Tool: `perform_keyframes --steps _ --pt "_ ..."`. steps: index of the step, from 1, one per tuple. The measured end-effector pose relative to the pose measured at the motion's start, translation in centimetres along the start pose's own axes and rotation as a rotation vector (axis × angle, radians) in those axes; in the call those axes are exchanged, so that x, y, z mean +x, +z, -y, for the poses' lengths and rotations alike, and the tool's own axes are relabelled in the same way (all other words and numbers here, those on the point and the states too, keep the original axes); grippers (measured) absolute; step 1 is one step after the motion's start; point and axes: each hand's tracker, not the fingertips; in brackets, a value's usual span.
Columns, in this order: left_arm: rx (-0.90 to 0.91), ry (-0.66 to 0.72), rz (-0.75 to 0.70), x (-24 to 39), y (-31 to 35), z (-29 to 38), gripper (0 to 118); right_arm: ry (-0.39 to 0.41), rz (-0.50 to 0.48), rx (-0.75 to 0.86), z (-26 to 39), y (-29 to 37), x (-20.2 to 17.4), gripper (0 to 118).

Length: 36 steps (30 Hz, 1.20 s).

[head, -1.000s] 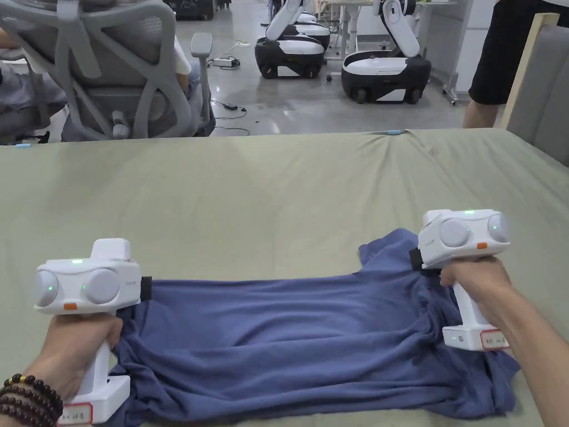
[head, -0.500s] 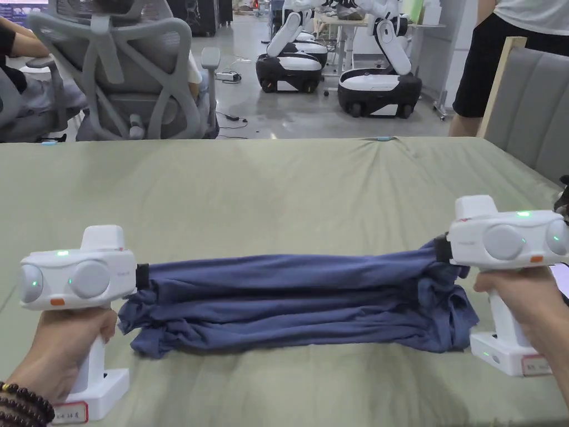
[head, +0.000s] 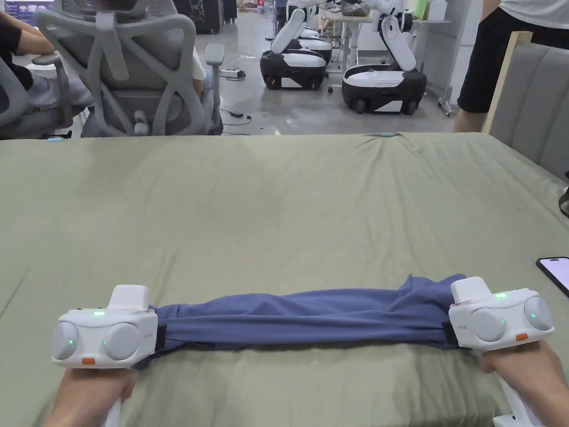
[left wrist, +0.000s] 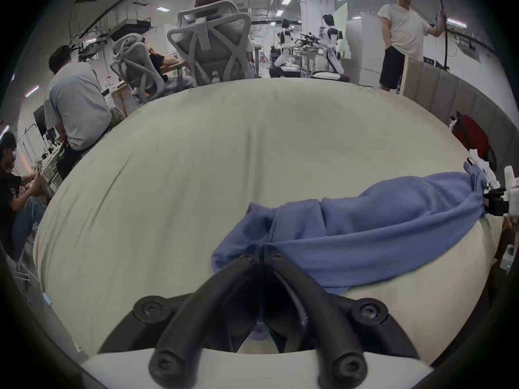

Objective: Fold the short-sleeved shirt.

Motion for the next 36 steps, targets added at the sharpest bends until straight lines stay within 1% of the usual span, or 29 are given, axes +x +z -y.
perform_keyframes --steps 1,2,3,4,5,6,7,8,9,11,12,13,14,15,16,17,18,21,25,27,28,29,30,31,32,33,34,35,36 --pt "0.002 -0.001 0.000 -0.1 0.1 0.0 9 0.002 0.002 0.003 0.0 0.2 0.0 22" --pt "0.008 -0.002 0.005 -0.2 0.3 0.0 17 0.000 0.002 0.016 -0.2 0.2 0.5 34" --pt "0.015 0.002 -0.004 -0.3 0.7 0.0 22 -0.006 0.032 0.057 -0.1 1.2 0.6 43" --pt "0.031 0.017 -0.041 -0.4 1.3 0.0 22 -0.017 0.058 0.085 0.1 2.3 0.7 43" --pt "0.043 0.026 -0.067 -0.7 1.8 -0.1 53 -0.040 0.063 0.106 0.2 3.4 0.9 80" --pt "0.047 0.027 -0.050 -1.1 2.4 -0.1 80 -0.073 0.032 0.136 0.4 4.5 1.1 106" --pt "0.061 0.047 -0.022 -1.4 2.9 -0.3 106 -0.109 -0.001 0.180 0.5 5.5 1.0 118" --pt "0.078 0.070 0.027 -1.7 3.7 -0.3 118 -0.138 -0.039 0.251 0.5 6.9 0.9 114" --pt "0.105 0.088 0.041 -1.8 4.5 -0.6 113 -0.141 -0.062 0.243 0.2 7.5 0.6 113" --pt "0.096 0.096 0.051 -1.7 5.0 -1.0 110 -0.131 -0.064 0.238 -0.3 7.7 -0.2 111" --pt "0.099 0.094 0.050 -1.3 5.3 -1.2 101 -0.117 -0.068 0.259 -0.6 7.8 -0.9 105" --pt "0.116 0.083 0.050 -1.1 5.5 -1.2 83 -0.106 -0.075 0.279 -0.8 8.0 -1.4 88" --pt "0.138 0.072 0.045 -1.0 5.6 -1.3 42 -0.136 -0.048 0.276 -0.8 8.2 -1.9 55" --pt "0.144 0.066 0.034 -0.8 5.5 -1.3 10 -0.143 -0.049 0.277 -1.0 8.2 -2.3 23" --pt "0.142 0.066 0.024 -0.6 5.5 -1.3 0 -0.145 -0.050 0.278 -1.2 8.0 -2.8 1" --pt "0.142 0.070 0.020 -0.6 5.5 -1.3 0 -0.147 -0.048 0.280 -1.3 8.0 -3.2 0" --pt "0.143 0.069 0.030 -0.7 5.6 -1.3 0 -0.127 -0.060 0.294 -1.5 8.2 -3.9 0" --pt "0.151 0.086 0.060 -0.8 5.8 -1.3 0 -0.104 -0.055 0.287 -1.8 8.3 -4.9 0" --pt "0.153 0.083 0.051 -1.3 5.9 -1.4 0 -0.118 -0.063 0.290 -1.7 8.6 -4.4 0" --pt "0.152 0.099 0.070 -2.3 5.6 -1.6 0 -0.117 -0.061 0.300 -1.6 9.4 -4.6 0" --pt "0.150 0.123 0.083 -2.9 5.2 -1.7 3 -0.118 -0.065 0.303 -1.4 9.6 -4.6 0" --pt "0.138 0.161 0.111 -3.7 4.7 -1.8 28 -0.121 -0.075 0.303 -1.2 9.9 -4.6 0" --pt "0.110 0.191 0.157 -4.5 4.1 -1.9 62 -0.125 -0.086 0.296 -1.3 9.7 -4.6 0" --pt "0.089 0.230 0.202 -5.3 3.4 -1.9 91 -0.126 -0.094 0.298 -1.2 9.7 -4.6 0" --pt "0.070 0.246 0.232 -5.9 2.5 -1.8 107 -0.129 -0.098 0.298 -1.0 9.8 -4.7 0" --pt "0.052 0.238 0.254 -6.3 1.7 -1.7 112 -0.131 -0.103 0.297 -0.8 9.9 -4.9 0" --pt "0.056 0.247 0.268 -6.7 1.1 -1.5 112 -0.131 -0.112 0.291 -0.8 9.6 -5.0 0" --pt "0.057 0.252 0.286 -6.9 0.6 -1.4 117 -0.128 -0.118 0.290 -0.7 9.5 -5.1 0" --pt "0.045 0.267 0.317 -7.0 -0.1 -1.3 112 -0.129 -0.125 0.287 -0.6 9.5 -5.3 0"
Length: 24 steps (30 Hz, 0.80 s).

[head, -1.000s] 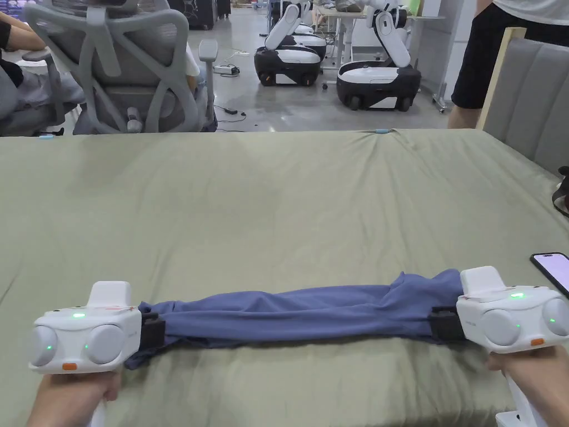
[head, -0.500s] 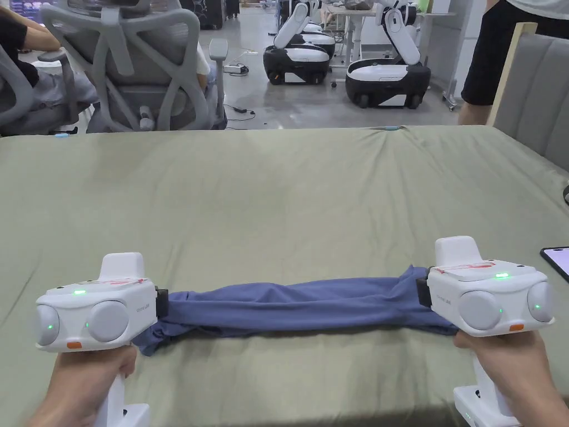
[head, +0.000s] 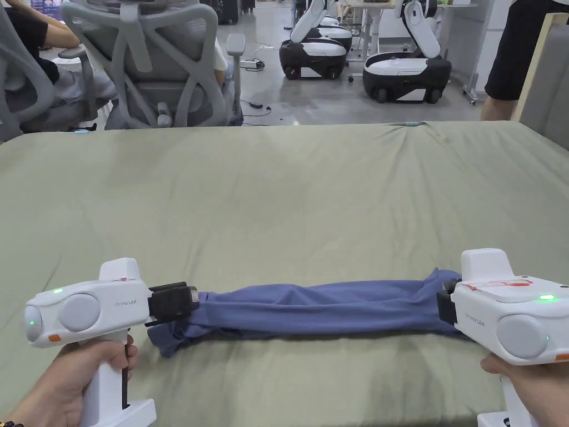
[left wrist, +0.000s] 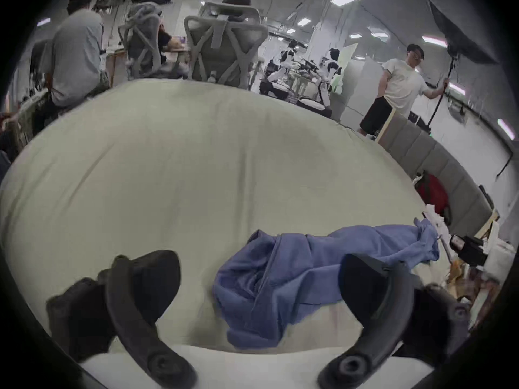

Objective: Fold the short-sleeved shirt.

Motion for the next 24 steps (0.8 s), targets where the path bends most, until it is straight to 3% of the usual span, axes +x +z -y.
perform_keyframes --steps 2,4,7,10,13,15,24 --pt "-0.017 0.033 0.027 -0.9 -1.4 0.2 99 0.000 -0.017 -0.006 0.2 -0.1 -0.3 0" --pt "-0.045 0.073 0.050 -1.3 -2.8 0.5 97 -0.009 -0.032 -0.012 0.4 -0.2 -0.4 0" --pt "-0.028 0.084 0.062 -0.9 -3.7 1.3 79 -0.001 -0.032 -0.020 0.7 -0.4 -0.7 0" --pt "-0.019 0.072 0.078 0.3 -3.8 1.3 54 -0.004 -0.034 -0.030 1.0 -0.4 -0.7 0" --pt "-0.025 0.012 0.036 1.5 -4.0 1.5 42 -0.012 -0.033 -0.036 1.3 -0.5 -0.8 0" --pt "-0.013 -0.001 0.026 1.8 -3.5 1.3 24 -0.021 -0.031 -0.037 1.4 -0.4 -0.8 0" --pt "0.077 0.056 0.084 -0.7 -0.2 0.2 15 -0.018 -0.022 -0.033 1.3 0.2 -1.2 0"
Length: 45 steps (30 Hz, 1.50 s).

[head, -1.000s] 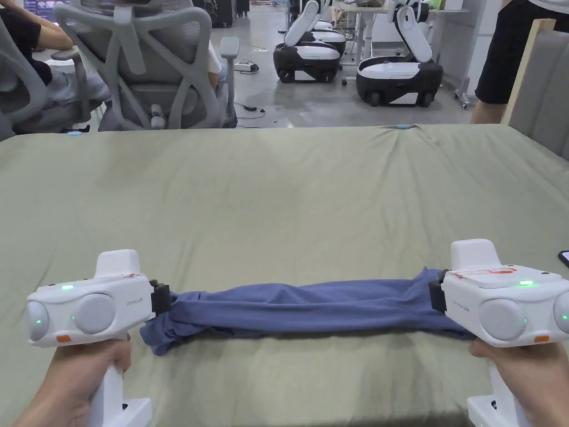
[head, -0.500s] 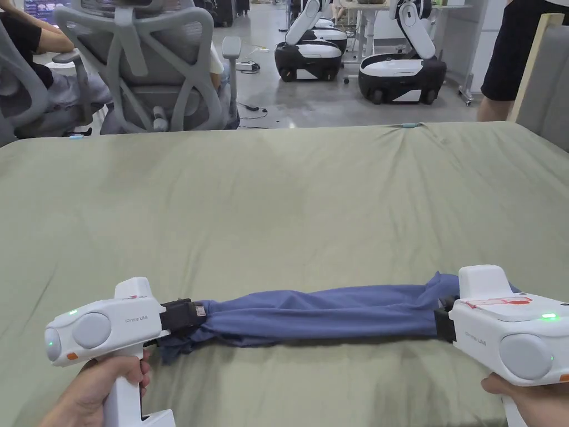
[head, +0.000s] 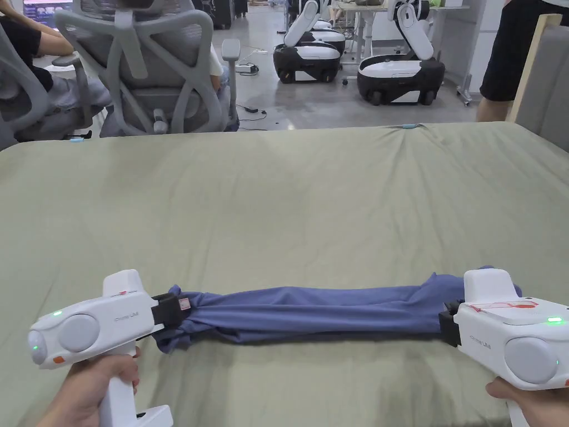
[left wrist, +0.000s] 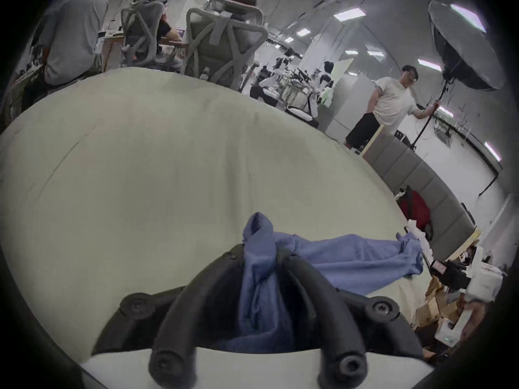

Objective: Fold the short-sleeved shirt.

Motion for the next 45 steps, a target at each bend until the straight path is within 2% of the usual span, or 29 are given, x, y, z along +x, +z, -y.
perform_keyframes --steps 4,8,10,12,16,18,22,26,29,31,34,36,37,38,41,42,45 --pt "0.044 -0.001 -0.065 -2.8 2.1 -1.7 15 0.003 0.007 0.011 -0.3 -0.2 0.0 0" --pt "0.085 0.074 -0.222 -8.5 4.7 -3.4 15 0.003 -0.001 0.020 -0.7 0.1 -0.6 0" --pt "0.061 0.067 -0.268 -9.9 5.6 -3.8 15 0.008 -0.003 0.021 -0.6 -0.1 -0.8 0" --pt "0.061 0.083 -0.210 -10.1 6.3 -3.8 15 0.009 -0.014 0.020 -0.6 -0.4 -1.1 0" --pt "0.112 0.073 -0.115 -6.4 6.9 -4.1 15 0.014 -0.028 0.016 -0.5 -0.7 -1.8 0" --pt "0.105 0.095 0.000 -3.7 6.6 -4.2 15 0.017 -0.032 0.013 -0.4 -0.7 -1.9 0" --pt "0.048 -0.035 0.097 3.1 3.7 -3.3 15 0.024 -0.042 0.016 -0.3 -0.6 -2.3 0" --pt "-0.037 -0.018 0.163 7.3 -0.5 -1.7 15 0.021 -0.045 0.018 -0.2 -0.1 -2.4 0" --pt "-0.094 -0.076 0.113 8.4 -3.4 -0.3 16 0.018 -0.045 0.020 0.0 0.4 -1.9 0" --pt "-0.171 -0.048 0.062 8.1 -5.1 0.5 16 0.012 -0.036 0.022 0.2 0.5 -1.3 0" --pt "-0.185 -0.001 0.082 6.8 -6.6 1.1 17 -0.004 -0.026 0.018 0.3 0.9 -0.5 0" --pt "-0.160 0.010 0.110 6.8 -6.2 0.9 30 -0.009 -0.024 0.016 0.4 1.0 -0.3 0" --pt "-0.157 0.017 0.133 6.9 -5.8 0.5 42 -0.011 -0.023 0.015 0.5 1.0 -0.3 0" --pt "-0.158 0.041 0.169 7.1 -5.2 -0.1 64 -0.012 -0.026 0.014 0.4 0.8 -0.2 0" --pt "-0.096 0.031 0.210 7.6 -2.3 -1.8 118 -0.012 -0.029 0.010 0.5 0.7 -0.2 0" --pt "-0.016 0.031 0.195 7.5 -0.9 -2.4 118 -0.009 -0.033 0.010 0.5 0.7 -0.3 0" --pt "0.057 0.015 0.169 6.9 1.8 -3.4 118 -0.012 -0.044 0.007 0.6 0.5 -0.7 0"
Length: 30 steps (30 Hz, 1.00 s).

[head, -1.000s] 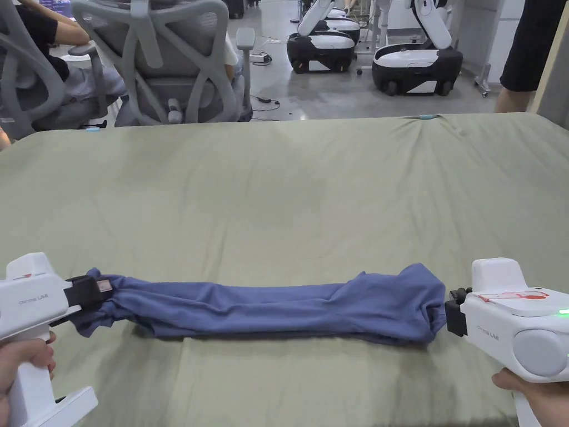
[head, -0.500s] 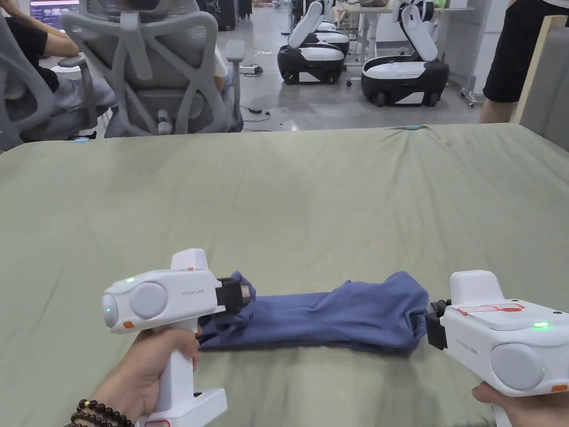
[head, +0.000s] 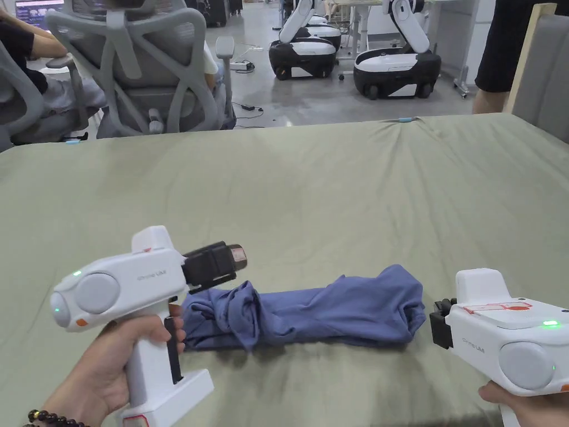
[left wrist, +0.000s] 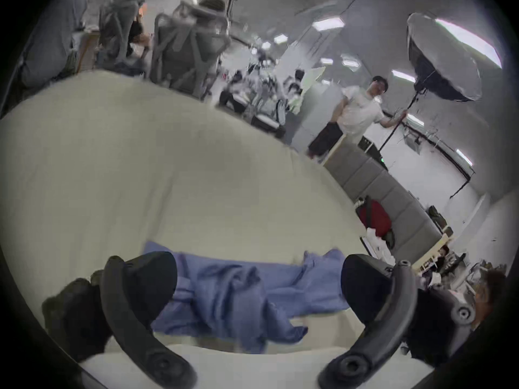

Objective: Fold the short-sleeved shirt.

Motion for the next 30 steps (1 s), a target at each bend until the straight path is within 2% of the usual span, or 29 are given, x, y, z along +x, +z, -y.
perform_keyframes --steps 1,3,4,5,7,13,20,22,26,30 --pt "-0.009 0.004 -0.013 -0.4 0.5 -0.2 112 0.000 -0.007 0.002 0.1 0.0 -0.3 0" --pt "-0.036 -0.001 -0.028 -1.2 1.4 -0.1 58 -0.002 -0.022 0.001 0.2 -0.1 -0.7 0" --pt "-0.052 -0.011 -0.046 -1.5 1.5 0.2 22 -0.001 -0.028 0.001 0.2 -0.1 -0.9 0" --pt "-0.070 -0.028 -0.084 -1.8 1.4 0.8 0 0.001 -0.032 -0.001 0.2 -0.3 -1.0 0" --pt "-0.092 -0.036 -0.116 -2.1 1.3 1.8 0 0.008 -0.040 -0.005 0.3 -0.5 -1.3 0" --pt "-0.131 -0.037 -0.056 -1.9 -1.6 3.7 0 0.022 -0.055 -0.010 0.3 -0.5 -1.6 0" --pt "-0.275 -0.019 0.025 -0.6 -8.8 5.8 0 -0.003 -0.014 -0.008 0.4 0.2 0.1 0" --pt "-0.268 -0.043 0.023 0.6 -10.0 6.5 0 -0.011 -0.004 -0.012 0.5 0.1 0.6 0" --pt "-0.281 -0.005 0.076 1.6 -11.4 6.8 0 -0.015 0.009 -0.017 0.7 0.2 0.8 0" --pt "-0.293 -0.058 0.058 2.6 -12.1 6.9 0 -0.016 0.007 -0.019 0.9 0.2 0.8 0"
